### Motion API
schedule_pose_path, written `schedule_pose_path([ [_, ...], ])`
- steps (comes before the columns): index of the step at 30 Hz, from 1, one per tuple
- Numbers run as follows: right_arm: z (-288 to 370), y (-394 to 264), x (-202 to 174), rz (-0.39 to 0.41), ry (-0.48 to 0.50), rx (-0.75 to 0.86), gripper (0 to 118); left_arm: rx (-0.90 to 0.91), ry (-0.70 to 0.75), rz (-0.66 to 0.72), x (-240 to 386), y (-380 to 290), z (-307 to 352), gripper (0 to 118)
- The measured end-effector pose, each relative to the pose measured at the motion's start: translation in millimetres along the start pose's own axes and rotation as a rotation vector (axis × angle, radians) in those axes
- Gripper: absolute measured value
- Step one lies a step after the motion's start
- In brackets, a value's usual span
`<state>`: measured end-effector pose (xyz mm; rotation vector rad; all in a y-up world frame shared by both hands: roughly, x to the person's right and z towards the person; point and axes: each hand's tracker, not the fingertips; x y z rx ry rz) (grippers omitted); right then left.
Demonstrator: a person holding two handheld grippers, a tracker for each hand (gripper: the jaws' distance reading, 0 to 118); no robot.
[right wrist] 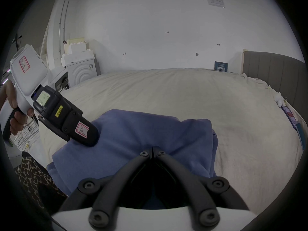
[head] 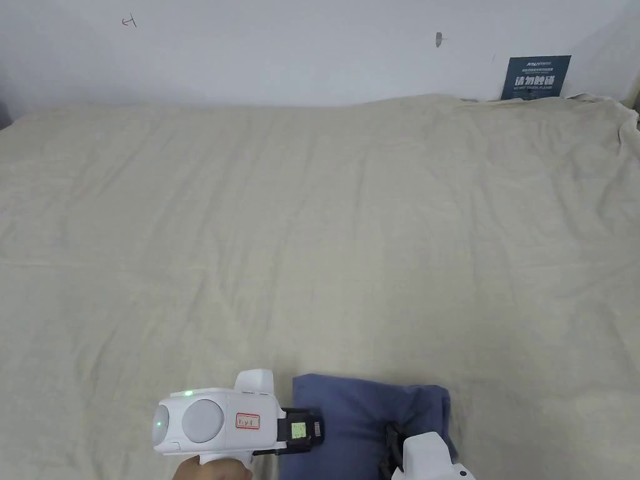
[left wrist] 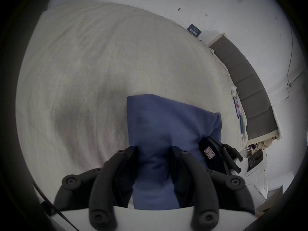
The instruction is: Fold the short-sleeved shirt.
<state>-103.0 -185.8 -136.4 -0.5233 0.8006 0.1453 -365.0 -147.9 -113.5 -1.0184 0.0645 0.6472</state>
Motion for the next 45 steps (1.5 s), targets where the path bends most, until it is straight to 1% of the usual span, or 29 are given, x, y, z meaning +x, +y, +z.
schedule_pose_path([
  [3,2.1,6.6,0.5,-0.013,0.008,-0.01,0,-0.011,-0.007,-0.006,3.4,0.2,-5.1,23],
  [7,6.3,19.8,8.0,0.0,0.016,-0.03,0,0.038,0.003,-0.118,14.9,-1.5,7.0,15],
  [11,29.2,52.1,16.3,0.01,0.013,0.085,0,0.084,-0.03,-0.108,8.9,9.8,27.2,14],
  [15,52.0,94.2,23.2,0.039,-0.01,0.189,0,0.116,0.004,-0.143,-3.0,25.3,53.2,14],
  [18,60.3,116.0,36.3,0.039,-0.027,0.249,0,0.142,0.066,-0.16,-26.1,39.8,76.4,14],
  [22,69.9,142.9,44.6,0.058,-0.052,0.324,0,0.176,0.173,-0.162,-71.5,61.1,114.0,14],
  [26,78.1,167.4,42.3,0.06,-0.068,0.38,0,0.212,0.302,-0.145,-120.3,80.1,154.9,14],
  [32,70.5,183.5,36.3,0.072,-0.073,0.413,0,0.226,0.504,-0.109,-192.2,106.2,208.5,14],
  [37,59.3,186.7,27.2,0.074,-0.071,0.403,0,0.237,0.581,-0.043,-249.5,119.1,235.5,14],
  [40,49.6,187.4,24.1,0.071,-0.069,0.391,0,0.206,0.642,-0.025,-267.6,120.3,236.5,14],
  [45,33.9,184.1,27.5,0.069,-0.073,0.364,0,0.178,0.69,0.029,-301.4,120.5,207.3,14],
])
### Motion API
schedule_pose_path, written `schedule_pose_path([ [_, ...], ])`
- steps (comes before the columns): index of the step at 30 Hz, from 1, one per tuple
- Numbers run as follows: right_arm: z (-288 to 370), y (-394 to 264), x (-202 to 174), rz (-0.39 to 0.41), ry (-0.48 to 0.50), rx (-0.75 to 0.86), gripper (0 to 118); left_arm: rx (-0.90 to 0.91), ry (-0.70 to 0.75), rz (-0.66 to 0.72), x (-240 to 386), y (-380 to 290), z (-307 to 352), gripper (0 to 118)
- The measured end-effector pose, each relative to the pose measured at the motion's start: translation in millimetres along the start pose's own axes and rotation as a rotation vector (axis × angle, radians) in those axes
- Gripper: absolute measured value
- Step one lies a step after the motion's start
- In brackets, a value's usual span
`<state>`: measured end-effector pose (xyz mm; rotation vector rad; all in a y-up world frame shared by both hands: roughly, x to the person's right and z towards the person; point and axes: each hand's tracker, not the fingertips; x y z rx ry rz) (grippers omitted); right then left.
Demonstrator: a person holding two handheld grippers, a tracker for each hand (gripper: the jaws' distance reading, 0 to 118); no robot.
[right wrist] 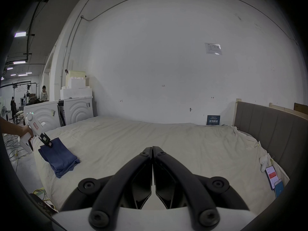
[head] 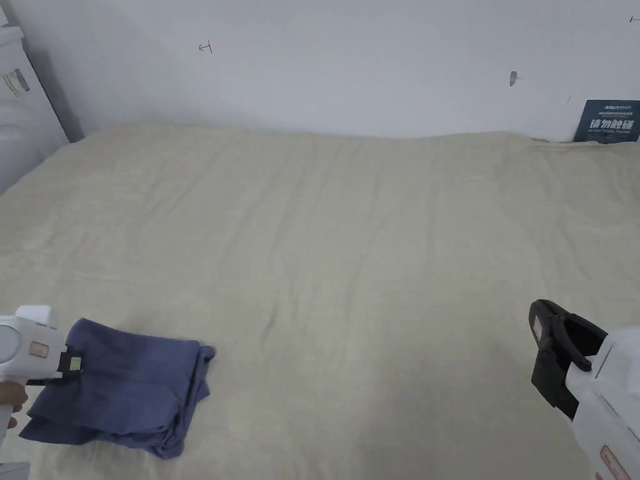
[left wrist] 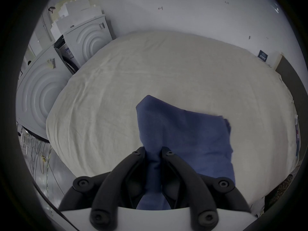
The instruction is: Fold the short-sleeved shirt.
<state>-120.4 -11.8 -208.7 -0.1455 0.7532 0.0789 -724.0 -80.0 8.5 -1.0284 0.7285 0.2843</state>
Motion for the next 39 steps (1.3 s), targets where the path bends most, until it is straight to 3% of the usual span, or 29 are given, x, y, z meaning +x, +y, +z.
schedule_pose_path([
  [5,-3.0,-4.9,4.1,-0.009,-0.014,-0.03,0,-0.04,0.069,-0.011,9.1,-11.6,-20.5,15],
  [6,-2.7,-5.7,5.6,-0.009,-0.017,-0.034,0,-0.041,0.077,-0.003,9.7,-13.0,-21.8,20],
  [8,-0.7,-6.8,9.6,-0.007,-0.024,-0.042,0,-0.027,0.096,0.012,18.3,-17.6,-12.1,46],
  [9,1.5,-5.0,10.2,-0.007,-0.028,-0.044,0,-0.021,0.117,0.018,19.5,-18.4,-11.7,73],
  [11,6.3,-2.9,14.9,-0.014,-0.034,-0.044,0,-0.02,0.141,0.017,15.5,-16.5,-16.2,109],
  [12,9.1,-1.6,16.9,-0.019,-0.038,-0.041,0,-0.006,0.142,0.018,16.3,-17.7,-13.2,118],
  [25,57.0,48.9,40.3,-0.025,-0.175,0.019,0,0.597,0.097,-0.031,98.9,-11.2,152.8,118],
  [30,76.0,67.4,49.7,-0.013,-0.202,0.058,0,0.843,-0.054,0.005,146.1,-22.4,235.3,118],
  [39,98.1,77.7,61.8,0.019,-0.235,0.095,0,0.993,-0.233,0.025,214.9,-33.6,275.6,117],
])
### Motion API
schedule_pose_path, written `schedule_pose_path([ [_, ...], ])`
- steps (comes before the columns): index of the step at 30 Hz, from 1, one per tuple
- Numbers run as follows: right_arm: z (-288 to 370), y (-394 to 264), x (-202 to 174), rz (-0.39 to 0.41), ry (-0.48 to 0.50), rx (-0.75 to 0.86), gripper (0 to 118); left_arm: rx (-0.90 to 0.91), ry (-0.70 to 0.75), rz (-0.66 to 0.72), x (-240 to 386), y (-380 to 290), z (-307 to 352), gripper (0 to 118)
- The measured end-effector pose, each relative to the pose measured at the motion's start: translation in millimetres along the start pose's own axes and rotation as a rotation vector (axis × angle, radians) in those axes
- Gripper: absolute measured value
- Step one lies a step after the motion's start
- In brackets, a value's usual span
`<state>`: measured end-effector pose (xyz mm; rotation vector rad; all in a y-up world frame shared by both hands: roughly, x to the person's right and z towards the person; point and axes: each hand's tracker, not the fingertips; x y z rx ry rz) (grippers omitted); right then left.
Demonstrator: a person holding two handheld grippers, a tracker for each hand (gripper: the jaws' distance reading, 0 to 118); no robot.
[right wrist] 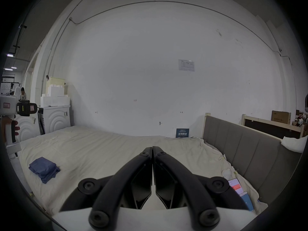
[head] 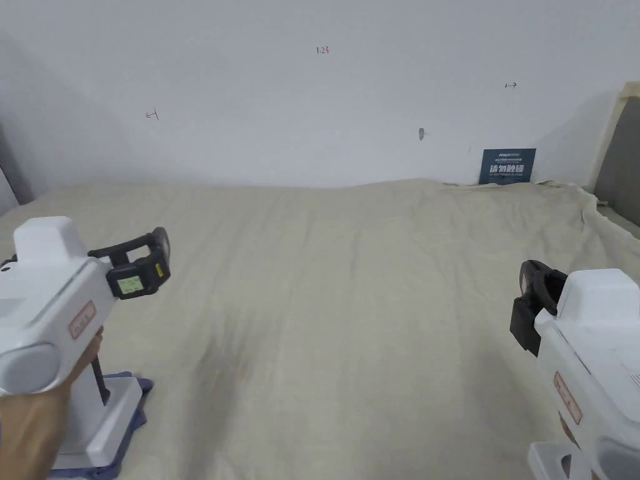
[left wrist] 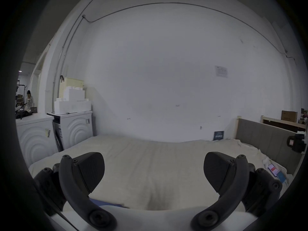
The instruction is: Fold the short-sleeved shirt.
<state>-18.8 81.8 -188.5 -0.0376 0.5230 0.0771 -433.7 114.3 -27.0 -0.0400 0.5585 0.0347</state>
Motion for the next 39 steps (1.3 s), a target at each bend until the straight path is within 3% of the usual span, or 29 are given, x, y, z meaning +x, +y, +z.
schedule_pose_path([
  [5,2.4,-4.2,8.3,0.007,-0.024,0.01,0,0.03,-0.019,-0.067,46.4,-27.1,4.6,108],
  [11,4.4,-7.7,12.7,0.011,-0.039,0.012,0,0.06,-0.044,-0.106,89.0,-67.4,11.8,78],
  [13,5.1,-8.3,13.2,0.015,-0.044,0.012,0,0.047,-0.049,-0.115,101.0,-75.6,15.1,62],
  [16,4.9,-11.2,16.5,0.012,-0.047,0.015,0,0.048,-0.056,-0.12,110.6,-85.3,17.0,13],
  [18,5.2,-12.4,17.2,0.012,-0.05,0.013,0,0.046,-0.072,-0.098,111.6,-90.1,15.6,0],
  [39,9.5,-11.4,11.9,0.014,-0.055,0.015,0,0.052,-0.101,-0.083,116.0,-87.2,18.8,0],
])
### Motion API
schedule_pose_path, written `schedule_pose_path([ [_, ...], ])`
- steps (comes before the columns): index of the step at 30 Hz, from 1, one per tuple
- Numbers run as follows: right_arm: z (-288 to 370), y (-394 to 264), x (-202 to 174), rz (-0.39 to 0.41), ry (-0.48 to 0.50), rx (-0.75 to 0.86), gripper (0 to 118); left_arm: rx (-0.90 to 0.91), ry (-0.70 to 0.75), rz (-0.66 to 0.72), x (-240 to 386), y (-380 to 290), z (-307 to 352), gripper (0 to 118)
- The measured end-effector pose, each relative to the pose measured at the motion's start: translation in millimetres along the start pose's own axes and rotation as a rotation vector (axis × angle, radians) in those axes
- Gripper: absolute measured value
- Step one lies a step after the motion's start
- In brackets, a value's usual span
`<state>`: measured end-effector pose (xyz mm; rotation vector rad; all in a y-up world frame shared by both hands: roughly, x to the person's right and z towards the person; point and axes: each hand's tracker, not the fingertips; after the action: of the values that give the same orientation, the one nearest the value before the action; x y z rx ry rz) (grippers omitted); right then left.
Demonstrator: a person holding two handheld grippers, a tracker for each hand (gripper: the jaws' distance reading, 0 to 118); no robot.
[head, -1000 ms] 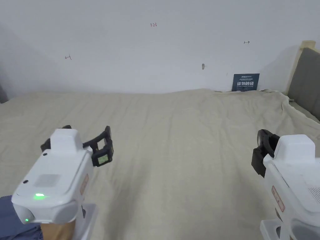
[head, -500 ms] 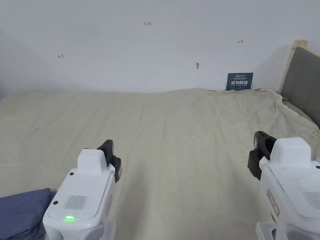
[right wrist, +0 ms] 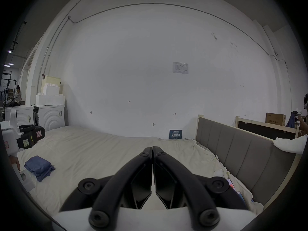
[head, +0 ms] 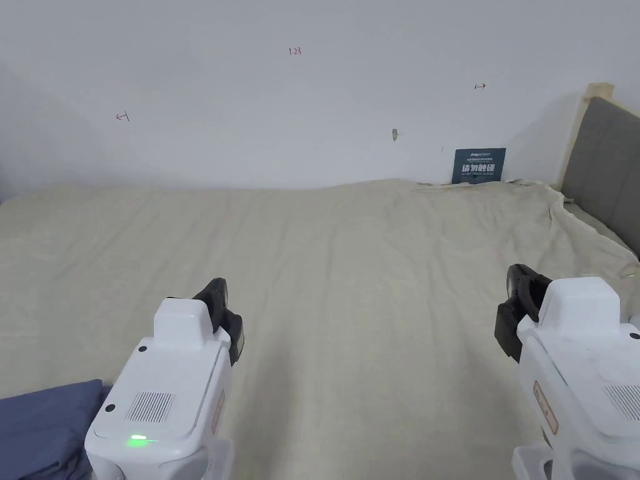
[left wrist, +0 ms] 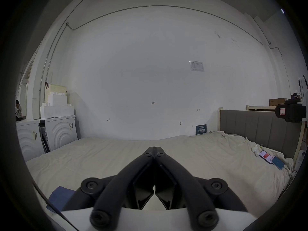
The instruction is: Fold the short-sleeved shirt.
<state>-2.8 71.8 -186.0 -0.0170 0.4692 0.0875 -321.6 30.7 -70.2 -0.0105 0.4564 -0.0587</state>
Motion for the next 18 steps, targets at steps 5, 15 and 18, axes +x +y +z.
schedule_pose_path([
  [5,2.1,1.8,-2.7,0.005,0.001,0.0,0,0.0,0.006,-0.003,-0.1,0.5,1.0,0],
  [15,1.9,0.3,1.1,0.005,-0.001,-0.001,0,0.009,0.002,-0.015,0.2,1.0,3.3,0],
  [18,2.6,0.3,1.0,0.005,-0.001,-0.003,0,0.006,0.004,-0.009,-0.7,0.9,3.7,0],
])
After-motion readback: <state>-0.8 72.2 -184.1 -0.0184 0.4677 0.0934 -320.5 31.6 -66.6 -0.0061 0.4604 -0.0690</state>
